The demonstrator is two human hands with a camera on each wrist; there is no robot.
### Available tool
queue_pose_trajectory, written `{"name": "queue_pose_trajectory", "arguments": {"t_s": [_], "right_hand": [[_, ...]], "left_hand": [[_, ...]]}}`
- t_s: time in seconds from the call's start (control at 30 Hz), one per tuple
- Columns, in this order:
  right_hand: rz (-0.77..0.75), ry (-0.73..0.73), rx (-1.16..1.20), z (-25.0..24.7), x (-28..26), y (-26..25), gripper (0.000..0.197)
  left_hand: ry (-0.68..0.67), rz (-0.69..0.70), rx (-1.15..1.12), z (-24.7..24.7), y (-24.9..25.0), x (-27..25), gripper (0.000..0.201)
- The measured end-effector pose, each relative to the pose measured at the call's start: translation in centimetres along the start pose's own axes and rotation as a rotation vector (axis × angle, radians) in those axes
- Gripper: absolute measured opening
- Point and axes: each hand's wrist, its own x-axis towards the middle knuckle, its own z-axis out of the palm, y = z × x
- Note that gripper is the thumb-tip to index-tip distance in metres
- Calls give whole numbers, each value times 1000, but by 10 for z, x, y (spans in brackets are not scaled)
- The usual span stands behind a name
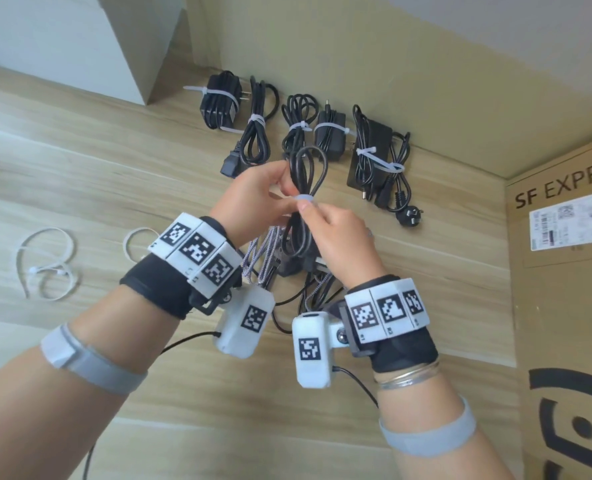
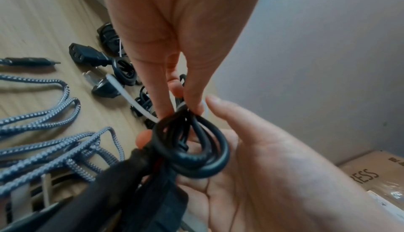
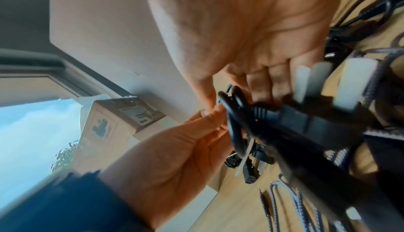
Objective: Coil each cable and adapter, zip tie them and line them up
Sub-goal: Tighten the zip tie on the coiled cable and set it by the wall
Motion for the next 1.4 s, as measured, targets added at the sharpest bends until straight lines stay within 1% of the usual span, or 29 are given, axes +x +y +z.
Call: {"name": "queue_pose_trajectory", "arguments": {"t_s": [0.07,0.13,0.17,0.2,0.27,0.3,0.33,0.4,0.43,0.47,0.5,0.57,0.67,0.77,0.83,0.9,0.97,1.07,1.17,1.3,1.4], "right_hand": [[26,-44,35,1,0,4,32],[48,-40,52,2,3,11,26],[60,-36,69,2,4,15,26],[71,-31,85,2,5,19,28],[87,-24,131,3,6,24,30],[105,-19,168,3,6,26,31],[121,-10,207,3,6,27,32],[137,8,267,6,9,31,30],[138,10,283,8,9,32,30],[140,14,295,9,10,33,32],[146,20,301,10,10,32,36],[142,28,299,10,10,32,35],[122,34,287,8,11,34,31],[108,34,286,9,10,34,27],[111,31,284,10,9,35,26],[110,54,251,13,10,38,27],[114,67,230,17,10,39,32],[114,85,239,20,6,42,31],[110,103,260,21,1,45,32],[123,92,234,20,-1,47,30],[125,85,212,20,-2,46,29]], "left_hand": [[-43,17,49,0,-3,0,21],[-108,33,83,-2,-4,0,17],[-128,43,114,-3,-5,1,16],[-133,53,171,-4,-7,2,19],[-120,55,313,-6,-14,2,31],[-137,42,365,-7,-18,2,36],[-182,26,379,-8,-22,2,40],[-299,2,266,-6,-29,0,39],[-333,-11,166,-4,-31,-2,34],[-338,-13,78,-2,-32,-3,28],[-321,-1,9,-1,-32,-3,23],[-279,35,-73,0,-32,-1,20],[-263,68,-115,2,-30,2,20],[-225,64,-204,4,-29,1,22],[-213,76,-195,3,-29,0,21],[-237,75,-181,3,-28,-2,21],[-244,93,-131,3,-30,-2,20],[-227,141,-63,1,-34,1,18],[-170,165,84,-1,-32,1,17],[-105,221,275,1,-28,-2,19],[-83,257,374,2,-27,0,12]]}}
